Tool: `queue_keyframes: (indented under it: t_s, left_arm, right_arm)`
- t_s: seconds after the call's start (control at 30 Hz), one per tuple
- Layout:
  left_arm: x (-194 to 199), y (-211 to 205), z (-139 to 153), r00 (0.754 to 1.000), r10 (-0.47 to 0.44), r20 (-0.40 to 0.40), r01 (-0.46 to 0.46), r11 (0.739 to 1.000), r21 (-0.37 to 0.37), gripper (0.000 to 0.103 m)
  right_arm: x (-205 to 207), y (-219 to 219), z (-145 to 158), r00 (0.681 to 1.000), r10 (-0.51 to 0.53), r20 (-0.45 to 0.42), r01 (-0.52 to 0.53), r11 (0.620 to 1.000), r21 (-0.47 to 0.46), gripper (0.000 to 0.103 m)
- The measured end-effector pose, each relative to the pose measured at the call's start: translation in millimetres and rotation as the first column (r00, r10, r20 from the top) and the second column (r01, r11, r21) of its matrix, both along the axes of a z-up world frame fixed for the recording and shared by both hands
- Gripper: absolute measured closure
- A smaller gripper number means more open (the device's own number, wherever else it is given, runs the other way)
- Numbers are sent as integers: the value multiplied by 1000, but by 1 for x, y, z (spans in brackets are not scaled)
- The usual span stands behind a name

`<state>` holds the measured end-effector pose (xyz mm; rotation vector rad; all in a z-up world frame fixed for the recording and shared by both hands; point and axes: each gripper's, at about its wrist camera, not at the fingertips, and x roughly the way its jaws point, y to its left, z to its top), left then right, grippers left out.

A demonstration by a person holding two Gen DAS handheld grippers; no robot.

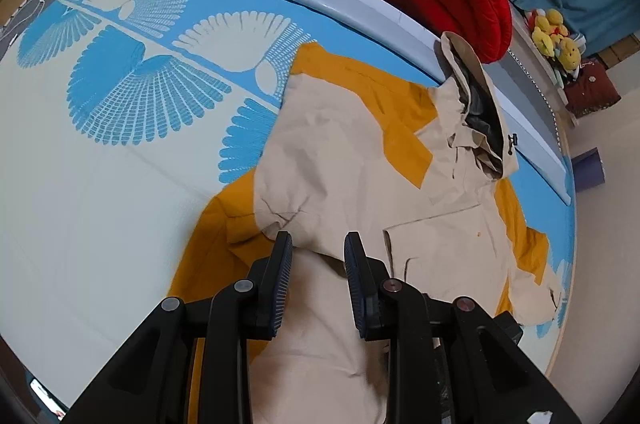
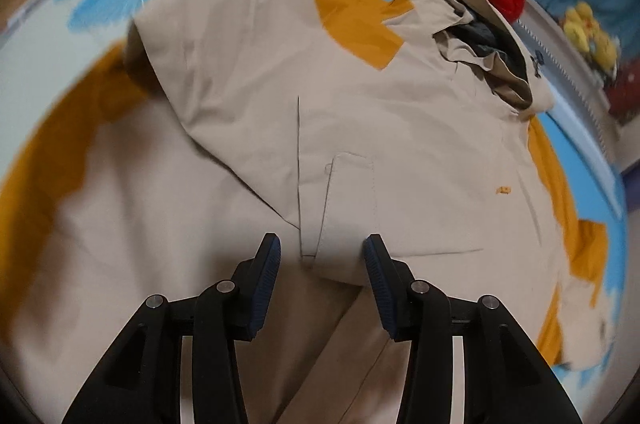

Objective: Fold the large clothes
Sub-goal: 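Grasp the other sleeve with the right tool, fold it across the body, release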

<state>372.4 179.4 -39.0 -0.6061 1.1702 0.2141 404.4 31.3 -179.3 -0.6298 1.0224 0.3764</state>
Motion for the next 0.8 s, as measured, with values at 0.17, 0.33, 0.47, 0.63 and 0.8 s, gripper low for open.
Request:
queue_keyframes:
  t_s: [0.17,0.33,0.47,0.63,0.8]
  left_arm:
    - [0,0,-2,1000,1,-9,-1,1000,5,79]
    - [0,-8,1,1000,-12,0,12,1000,20,79]
    - [0,-16,-2,999,-30,-9,31,999,39,79]
    - [1,-22,-8,999,-42,-24,43,997,61,79]
    - [3,-25,-16,998,-49,-42,52,996,75,79]
  right_arm:
    - [7,-25,37,997,-78,18,75,986,150,100]
    - [28,-102,123,951,-299,78,229,852,471,101]
    - [35,-193,152,844,-532,72,389,698,601,103]
    - [52,-285,127,701,-709,-76,591,516,620,97]
    - [70,-310,70,693,-632,-348,681,415,603,57]
